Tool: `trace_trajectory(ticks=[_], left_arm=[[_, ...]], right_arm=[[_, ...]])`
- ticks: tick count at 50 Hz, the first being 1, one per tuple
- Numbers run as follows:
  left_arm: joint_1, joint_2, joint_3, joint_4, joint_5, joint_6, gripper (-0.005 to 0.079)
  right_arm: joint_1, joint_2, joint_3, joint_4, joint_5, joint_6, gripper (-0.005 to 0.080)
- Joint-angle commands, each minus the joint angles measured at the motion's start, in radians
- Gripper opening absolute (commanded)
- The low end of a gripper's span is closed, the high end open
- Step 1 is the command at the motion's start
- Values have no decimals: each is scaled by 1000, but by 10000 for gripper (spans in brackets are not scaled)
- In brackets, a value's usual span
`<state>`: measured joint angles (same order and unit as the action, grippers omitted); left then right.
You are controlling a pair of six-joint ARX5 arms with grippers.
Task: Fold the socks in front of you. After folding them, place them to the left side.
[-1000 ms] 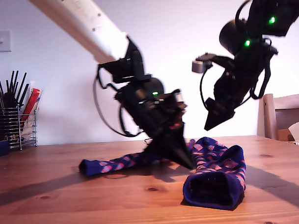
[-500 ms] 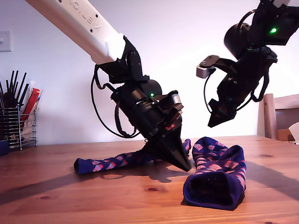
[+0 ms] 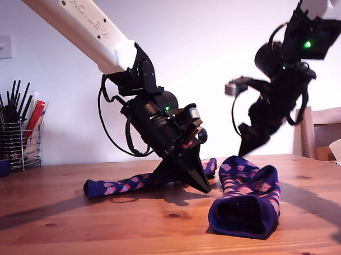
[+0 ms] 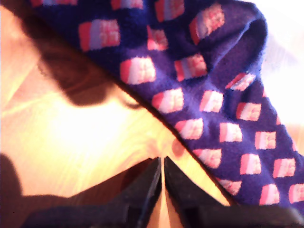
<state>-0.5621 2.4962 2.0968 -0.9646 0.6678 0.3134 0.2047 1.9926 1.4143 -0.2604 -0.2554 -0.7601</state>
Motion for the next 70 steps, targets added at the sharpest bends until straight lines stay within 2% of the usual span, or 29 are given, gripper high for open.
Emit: trace_trajectory(ticks=[1, 38, 41, 47, 50, 56, 60, 70], left_arm=[[-2, 27, -10, 0, 10, 0, -23], [-3, 27, -10, -5, 33, -1, -23], [-3, 27, -10, -4, 33, -1, -23], [-3, 27, -10, -4, 33, -1, -23], [-3, 27, -10, 0, 33, -1, -23], [-2, 27, -10, 17, 32, -1, -23], [2, 27, -10, 39, 31, -3, -23], [13, 27, -9, 103, 40, -6, -23]], right_arm=[[7, 8, -6, -10, -9, 2, 303], [18, 106, 48, -29, -26, 6, 315], [18, 108, 48, -29, -27, 1, 287], [18, 108, 48, -17, -24, 0, 115], [18, 108, 48, -10, -21, 0, 65], [18, 108, 48, -6, -21, 1, 43], [18, 108, 48, -7, -18, 1, -16], [24, 107, 71, -72, 13, 14, -13]])
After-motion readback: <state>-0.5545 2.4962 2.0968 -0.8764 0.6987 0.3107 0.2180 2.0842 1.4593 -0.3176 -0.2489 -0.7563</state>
